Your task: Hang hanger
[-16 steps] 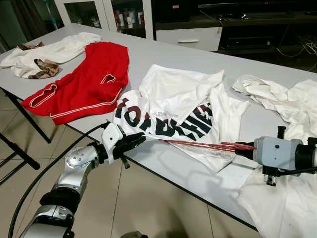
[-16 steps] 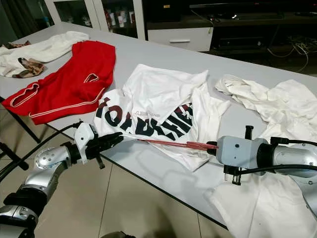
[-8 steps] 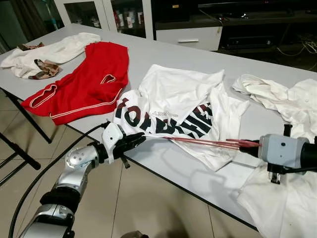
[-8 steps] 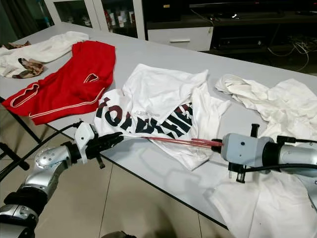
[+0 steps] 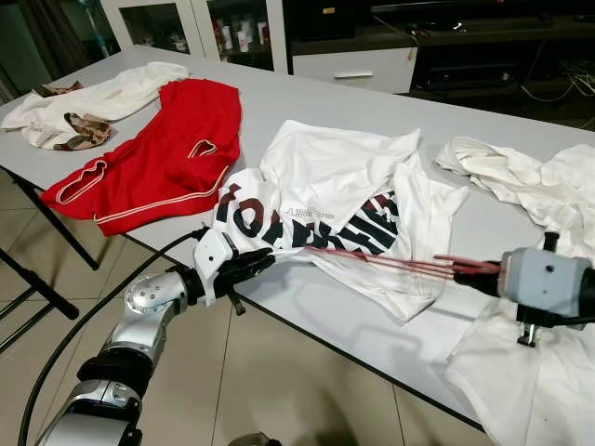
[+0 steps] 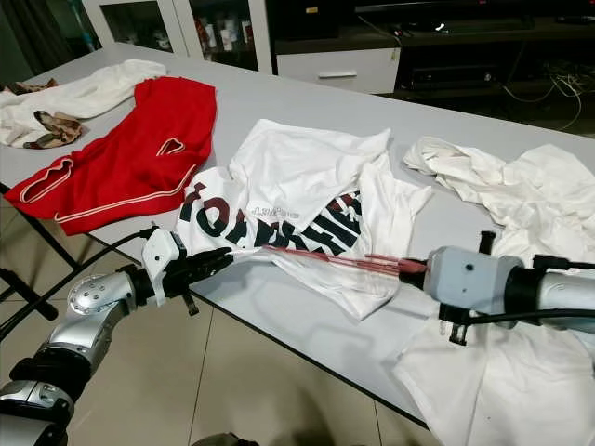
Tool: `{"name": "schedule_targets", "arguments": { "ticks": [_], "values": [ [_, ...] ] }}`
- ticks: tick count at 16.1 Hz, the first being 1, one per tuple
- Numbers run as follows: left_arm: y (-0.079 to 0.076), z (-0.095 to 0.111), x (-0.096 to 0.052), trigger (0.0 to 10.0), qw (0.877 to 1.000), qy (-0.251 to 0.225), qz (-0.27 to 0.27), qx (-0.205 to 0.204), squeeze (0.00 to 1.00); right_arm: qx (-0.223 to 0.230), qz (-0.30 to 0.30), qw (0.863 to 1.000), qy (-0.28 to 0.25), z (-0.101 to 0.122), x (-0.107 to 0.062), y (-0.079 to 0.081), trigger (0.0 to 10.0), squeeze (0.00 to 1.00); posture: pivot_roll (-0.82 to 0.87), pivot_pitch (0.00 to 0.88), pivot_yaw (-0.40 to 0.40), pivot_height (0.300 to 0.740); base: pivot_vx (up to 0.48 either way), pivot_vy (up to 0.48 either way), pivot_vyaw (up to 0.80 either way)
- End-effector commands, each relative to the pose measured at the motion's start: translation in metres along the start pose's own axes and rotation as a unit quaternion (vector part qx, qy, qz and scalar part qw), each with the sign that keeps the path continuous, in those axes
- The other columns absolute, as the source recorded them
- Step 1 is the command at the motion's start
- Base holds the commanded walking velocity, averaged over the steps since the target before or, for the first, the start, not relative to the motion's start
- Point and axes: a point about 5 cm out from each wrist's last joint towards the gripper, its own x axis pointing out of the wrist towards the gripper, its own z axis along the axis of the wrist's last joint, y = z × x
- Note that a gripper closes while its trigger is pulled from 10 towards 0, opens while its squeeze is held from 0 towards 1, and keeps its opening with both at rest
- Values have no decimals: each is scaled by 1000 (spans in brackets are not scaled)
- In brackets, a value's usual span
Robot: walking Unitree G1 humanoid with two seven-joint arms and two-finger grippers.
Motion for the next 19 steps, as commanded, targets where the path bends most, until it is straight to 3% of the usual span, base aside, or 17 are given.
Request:
{"name": "schedule_targets", "arguments": {
  "ticks": [1,11,19],
  "values": [
    [5,3,-1,0,1000,3,1,10,0,-8,-3,1000,-4,6,-5,-3,10000,0,-162,0,122,736,0,0,0],
    [5,4,1,0,1000,3,-1,11,0,15,23,999,-36,16,-3,9,10000,0,-167,0,129,736,0,0,0],
    [3,3,1,0,1000,-2,5,9,0,0,30,1000,-3,6,12,11,10000,0,-152,0,111,736,0,0,0]
  ]
}}
